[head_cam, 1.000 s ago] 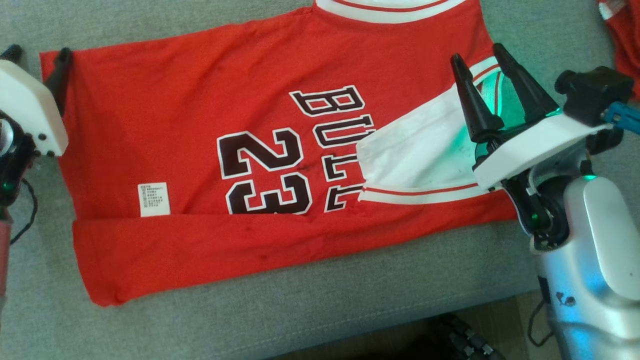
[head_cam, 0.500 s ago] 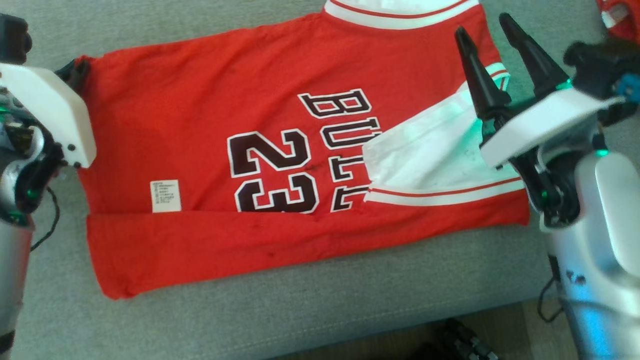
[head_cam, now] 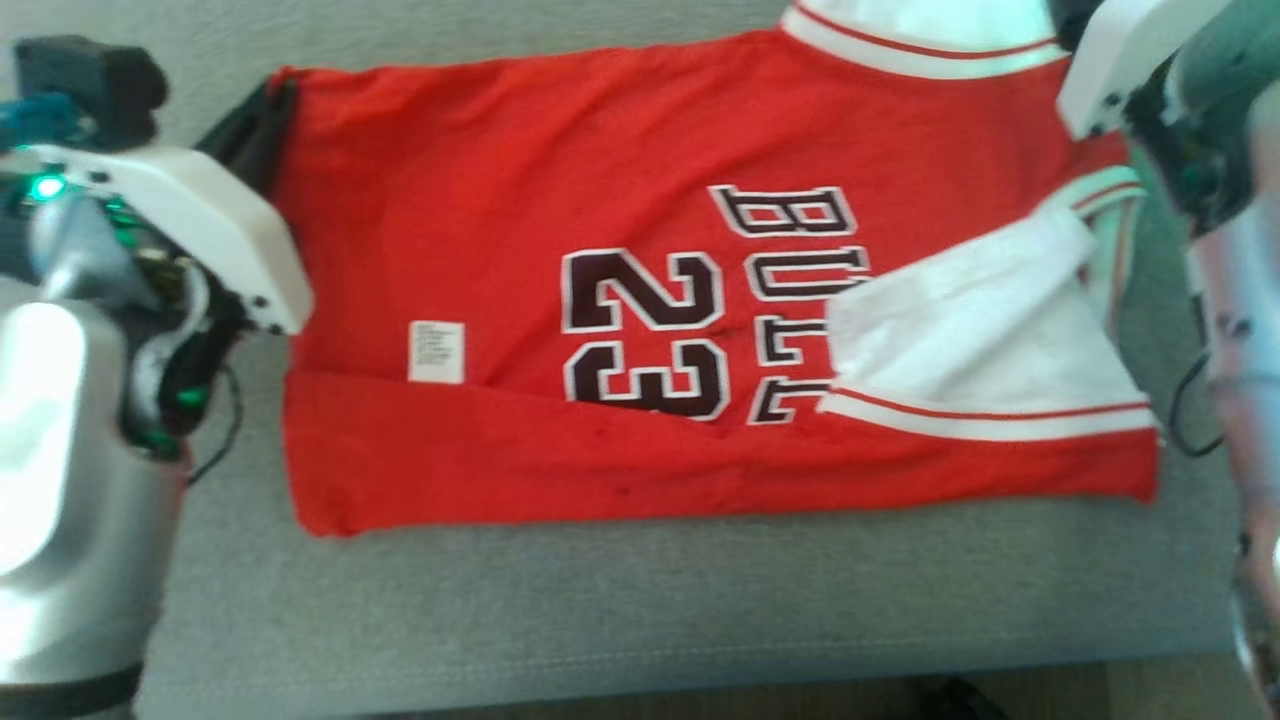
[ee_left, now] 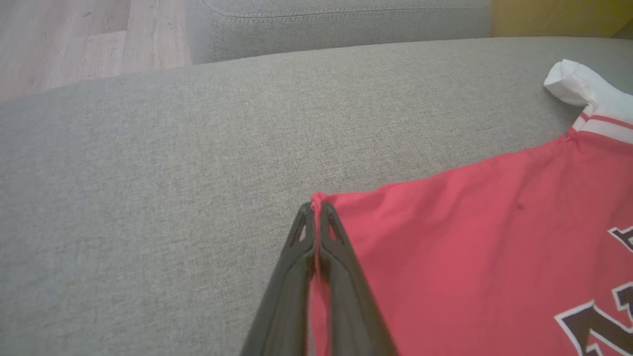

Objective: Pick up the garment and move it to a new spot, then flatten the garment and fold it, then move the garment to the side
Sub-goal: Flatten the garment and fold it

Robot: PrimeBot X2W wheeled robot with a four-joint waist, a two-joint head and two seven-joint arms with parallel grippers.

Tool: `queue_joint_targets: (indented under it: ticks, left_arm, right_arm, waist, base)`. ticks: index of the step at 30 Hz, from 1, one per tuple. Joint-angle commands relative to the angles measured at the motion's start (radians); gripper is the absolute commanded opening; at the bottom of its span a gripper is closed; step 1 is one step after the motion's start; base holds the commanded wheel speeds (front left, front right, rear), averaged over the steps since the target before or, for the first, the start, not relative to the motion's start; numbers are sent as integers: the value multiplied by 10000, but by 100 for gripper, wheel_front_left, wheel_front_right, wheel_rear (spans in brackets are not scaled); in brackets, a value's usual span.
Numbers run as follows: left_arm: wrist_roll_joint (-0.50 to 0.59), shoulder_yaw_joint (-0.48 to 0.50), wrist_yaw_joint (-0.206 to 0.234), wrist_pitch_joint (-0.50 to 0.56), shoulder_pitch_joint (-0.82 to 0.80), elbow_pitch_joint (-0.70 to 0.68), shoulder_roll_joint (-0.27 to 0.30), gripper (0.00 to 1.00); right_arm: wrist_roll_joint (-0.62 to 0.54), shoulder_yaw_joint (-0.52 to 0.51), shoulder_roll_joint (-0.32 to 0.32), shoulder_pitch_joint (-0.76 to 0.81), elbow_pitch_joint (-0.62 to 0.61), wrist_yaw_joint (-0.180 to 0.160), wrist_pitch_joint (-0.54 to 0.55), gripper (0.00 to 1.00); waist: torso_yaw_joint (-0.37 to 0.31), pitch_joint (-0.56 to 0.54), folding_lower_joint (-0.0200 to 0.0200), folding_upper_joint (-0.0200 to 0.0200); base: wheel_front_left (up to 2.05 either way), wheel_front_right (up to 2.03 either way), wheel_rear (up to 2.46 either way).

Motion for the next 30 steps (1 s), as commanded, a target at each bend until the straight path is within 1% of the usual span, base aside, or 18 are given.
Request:
queue_joint_targets:
  ticks: [1, 4, 9, 15, 20, 22, 23, 24, 26, 28, 29, 30]
  left_arm:
    - [55, 259, -63, -193, -332, -208, 196, 0]
    - [68, 73, -123, -496, -566, 38, -102, 0]
    - [107, -178, -252, -860, -971, 401, -426, 0]
    - [124, -311, -362, -1246, -1364, 849, -632, 0]
    - [94, -385, -438, -1423, -1546, 1201, -706, 0]
    - [78, -408, -468, -1480, -1607, 1329, -719, 0]
    - [68, -420, -485, -1508, -1640, 1391, -728, 0]
    - [59, -431, -497, -1536, -1671, 1450, -737, 0]
    - [46, -442, -511, -1574, -1745, 1540, -743, 0]
    - [42, -447, -519, -1616, -1825, 1603, -741, 0]
    - [42, -447, -519, -1616, -1825, 1603, -741, 0]
    - [40, -448, -522, -1639, -1858, 1633, -737, 0]
  right_arm:
    - [-131, 55, -73, -361, 98, -9, 93, 100]
    - [-246, -44, -44, -912, 1052, -9, 308, 100]
    - [-631, -199, -136, -1752, 2298, -9, 440, 100]
    - [-1085, -184, -153, -2554, 3380, -9, 710, 100]
    - [-1178, 135, -147, -2991, 4097, -9, 1392, 99]
    - [-1112, 306, -146, -3082, 4277, -9, 1589, 75]
    - [-1058, 391, -161, -3108, 4372, -9, 1677, 61]
    - [-988, 452, -176, -3131, 4462, -9, 1752, 49]
    - [-839, 498, -201, -3199, 4582, -9, 1776, 38]
    - [-713, 495, -205, -3262, 4644, -9, 1655, 20]
    - [-713, 495, -205, -3262, 4644, -9, 1655, 20]
    - [-662, 505, -197, -3274, 4661, -9, 1546, 0]
  waist:
    - [390, 114, 0, 0]
    - [655, 239, 0, 0]
    - [978, 502, 0, 0]
    - [1175, 703, 0, 0]
    - [1218, 717, 0, 0]
    - [1227, 694, 0, 0]
    - [1238, 681, 0, 0]
    - [1245, 667, 0, 0]
    - [1240, 673, 0, 0]
    - [1214, 692, 0, 0]
    - [1214, 692, 0, 0]
    - [1194, 696, 0, 0]
  base:
    - [0, 0, 0]
    - [0, 0, 0]
    - [0, 0, 0]
    - [0, 0, 0]
    - [0, 0, 0]
    - [0, 0, 0]
    - [0, 0, 0]
    - [0, 0, 0]
    - [0, 0, 0]
    - [0, 0, 0]
    - [0, 0, 0]
    - [0, 0, 0]
